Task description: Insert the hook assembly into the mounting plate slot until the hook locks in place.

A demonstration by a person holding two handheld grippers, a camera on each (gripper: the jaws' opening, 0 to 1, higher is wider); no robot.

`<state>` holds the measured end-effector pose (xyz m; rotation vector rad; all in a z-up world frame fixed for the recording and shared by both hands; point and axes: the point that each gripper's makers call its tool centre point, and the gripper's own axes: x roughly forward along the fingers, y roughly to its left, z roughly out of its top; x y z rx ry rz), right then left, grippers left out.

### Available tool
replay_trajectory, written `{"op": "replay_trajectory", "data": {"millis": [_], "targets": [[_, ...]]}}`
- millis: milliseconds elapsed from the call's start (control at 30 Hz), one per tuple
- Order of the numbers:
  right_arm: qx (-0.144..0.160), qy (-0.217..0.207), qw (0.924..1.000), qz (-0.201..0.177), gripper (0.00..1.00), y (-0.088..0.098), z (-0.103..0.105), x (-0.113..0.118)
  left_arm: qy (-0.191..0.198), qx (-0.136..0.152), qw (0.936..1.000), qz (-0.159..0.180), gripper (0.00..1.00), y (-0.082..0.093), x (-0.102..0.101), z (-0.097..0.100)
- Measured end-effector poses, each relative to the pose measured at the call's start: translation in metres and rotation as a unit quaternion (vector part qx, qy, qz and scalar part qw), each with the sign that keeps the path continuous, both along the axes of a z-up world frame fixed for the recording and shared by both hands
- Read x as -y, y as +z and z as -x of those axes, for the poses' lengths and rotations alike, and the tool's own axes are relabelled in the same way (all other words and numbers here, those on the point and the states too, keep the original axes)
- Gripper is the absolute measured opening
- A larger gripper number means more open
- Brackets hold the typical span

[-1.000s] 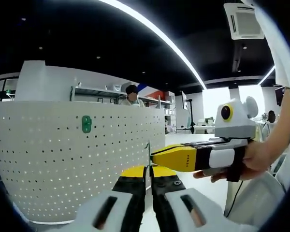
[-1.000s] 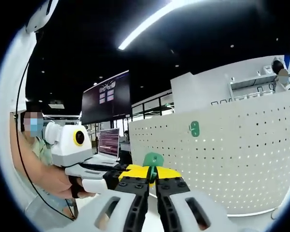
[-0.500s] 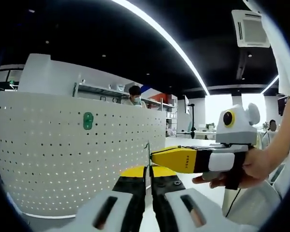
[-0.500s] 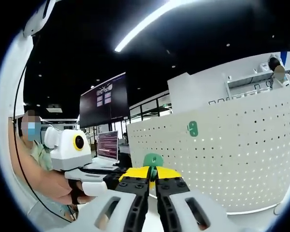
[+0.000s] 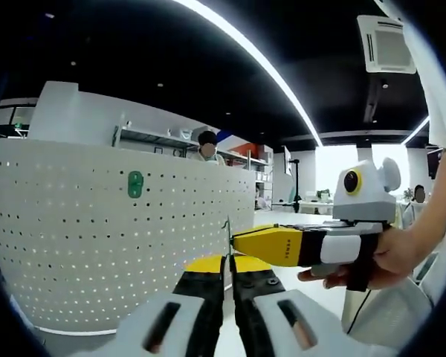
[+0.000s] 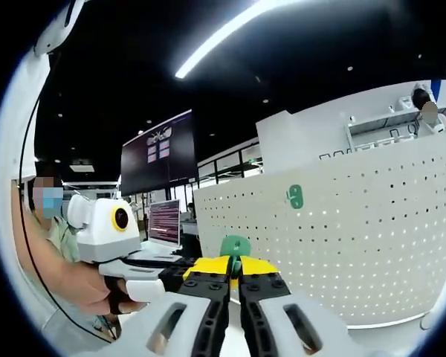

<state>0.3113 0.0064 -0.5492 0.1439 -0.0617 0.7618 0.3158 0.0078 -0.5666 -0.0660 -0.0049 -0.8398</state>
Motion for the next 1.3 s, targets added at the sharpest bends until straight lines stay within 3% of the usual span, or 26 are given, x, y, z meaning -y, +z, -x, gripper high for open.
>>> {"op": "replay_trajectory", "data": {"millis": [167,300,367,500,600,700,900,1200,1233,1300], "targets": [[0.001,0.001,1.0,0.0,0.0,0.001,0.0,-0.001,-0.003,0.001,1.0,0.003,0.03,0.001,-0.001,0.0],[-0.004,0.004,1.0,-0.001,0.0,0.001,0.0,-0.002,-0.009,0.016,0.9996,-0.023,0.07,-0.001,0.001,0.001],[-0.004,0.003,1.0,-0.001,0.0,0.001,0.0,-0.001,-0.007,0.015,0.9995,-0.027,0.15,-0.003,0.002,0.001],[-0.006,0.004,1.0,-0.003,0.0,0.002,-0.002,-0.001,-0.003,-0.002,0.9992,-0.041,0.43,-0.015,0.004,-0.002],[-0.007,0.006,1.0,-0.002,0.0,0.001,-0.001,-0.002,-0.004,0.008,0.9991,-0.042,0.55,-0.014,0.006,0.0],[-0.009,0.008,0.9999,0.0,0.0,-0.001,0.0,-0.003,-0.003,-0.012,0.9989,-0.044,0.72,-0.021,0.008,-0.003],[-0.011,0.009,0.9999,-0.002,0.01,0.0,-0.001,-0.003,-0.006,-0.029,0.9986,-0.045,0.89,-0.03,0.008,-0.003],[-0.013,0.005,0.9999,0.0,0.01,-0.001,-0.001,-0.002,0.003,-0.029,0.9982,-0.053,0.91,-0.033,0.005,-0.006],[0.007,-0.012,0.9994,0.032,0.01,-0.001,-0.004,0.002,0.003,-0.03,0.9981,-0.053,0.9,-0.033,0.005,-0.006],[0.037,-0.004,0.9974,0.062,0.01,0.002,0.001,-0.003,0.006,-0.032,0.998,-0.054,0.89,-0.033,0.004,-0.006]]}}
